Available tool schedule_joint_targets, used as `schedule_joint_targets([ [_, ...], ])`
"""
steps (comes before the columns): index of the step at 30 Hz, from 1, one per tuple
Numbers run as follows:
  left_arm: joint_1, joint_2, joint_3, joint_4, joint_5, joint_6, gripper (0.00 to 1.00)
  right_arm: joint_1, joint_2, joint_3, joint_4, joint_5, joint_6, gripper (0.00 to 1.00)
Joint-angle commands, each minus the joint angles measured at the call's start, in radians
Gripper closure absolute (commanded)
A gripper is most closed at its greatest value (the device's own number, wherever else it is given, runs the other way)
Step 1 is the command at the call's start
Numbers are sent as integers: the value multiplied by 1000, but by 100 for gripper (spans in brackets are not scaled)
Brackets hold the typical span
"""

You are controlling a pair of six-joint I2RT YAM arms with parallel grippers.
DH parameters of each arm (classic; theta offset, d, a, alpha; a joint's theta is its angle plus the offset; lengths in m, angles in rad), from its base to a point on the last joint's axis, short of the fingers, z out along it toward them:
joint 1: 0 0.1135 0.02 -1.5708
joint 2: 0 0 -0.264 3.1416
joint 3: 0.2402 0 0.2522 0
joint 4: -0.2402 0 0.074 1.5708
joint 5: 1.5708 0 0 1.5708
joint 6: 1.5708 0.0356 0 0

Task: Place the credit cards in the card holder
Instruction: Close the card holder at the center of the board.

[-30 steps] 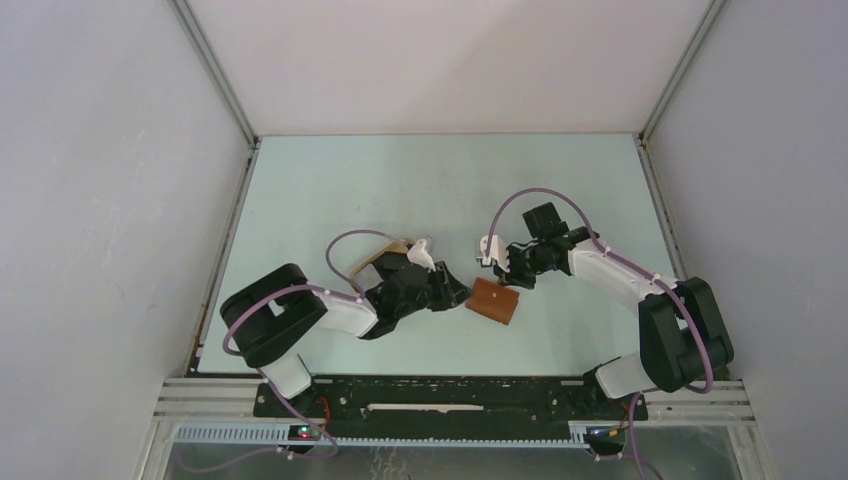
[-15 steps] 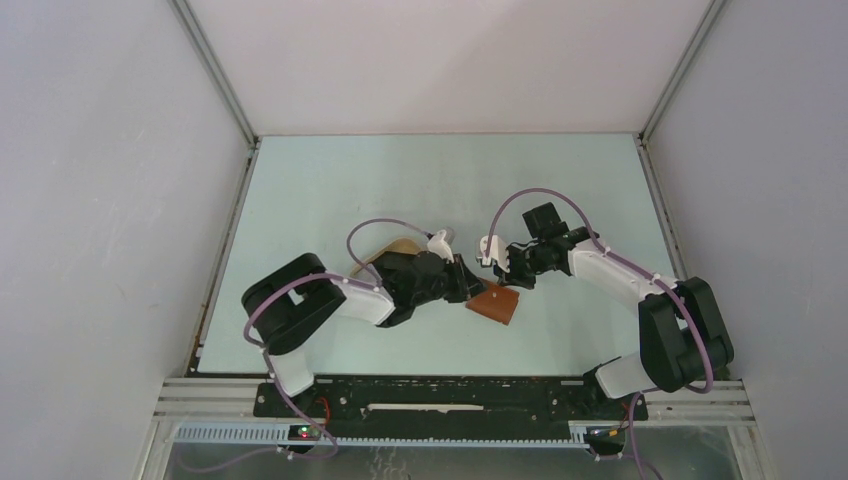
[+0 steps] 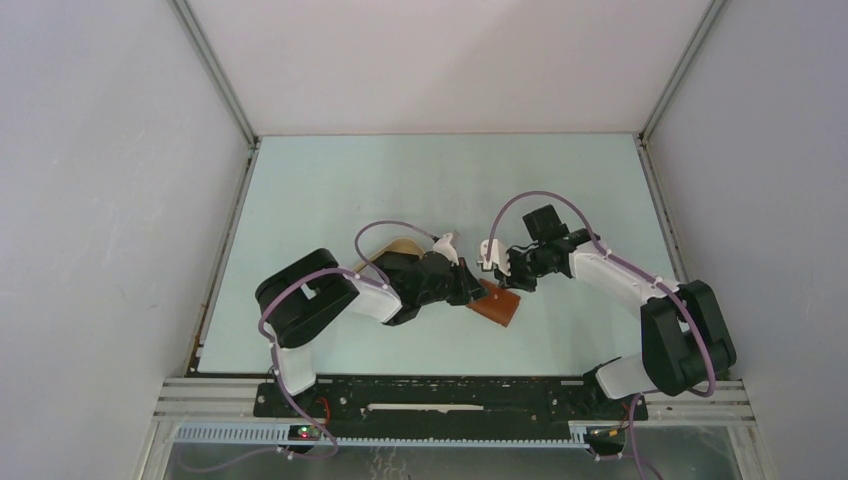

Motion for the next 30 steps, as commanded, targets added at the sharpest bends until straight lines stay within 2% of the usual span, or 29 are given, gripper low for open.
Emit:
schedule_joint_targets([
  [1, -5, 24, 20, -96, -16, 23, 100, 28, -28, -9, -20, -42, -31, 100],
  [30, -5, 4, 6, -101, -30, 24, 100, 95, 35, -14, -71, -2, -63, 100],
])
